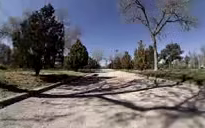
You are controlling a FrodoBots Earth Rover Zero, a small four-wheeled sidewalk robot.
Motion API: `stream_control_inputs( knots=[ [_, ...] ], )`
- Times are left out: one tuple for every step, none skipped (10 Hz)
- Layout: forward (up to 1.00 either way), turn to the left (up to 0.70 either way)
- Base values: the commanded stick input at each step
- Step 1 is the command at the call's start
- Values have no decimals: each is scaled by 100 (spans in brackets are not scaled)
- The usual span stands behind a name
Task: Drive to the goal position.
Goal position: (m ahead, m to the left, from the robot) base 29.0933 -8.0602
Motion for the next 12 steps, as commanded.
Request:
stream_control_inputs(
  knots=[
    [85,0],
    [85,0],
    [85,0],
    [85,0],
    [85,0],
    [85,0],
    [85,0],
    [85,0],
    [85,0],
    [85,0],
    [85,0],
    [85,0]
  ],
)
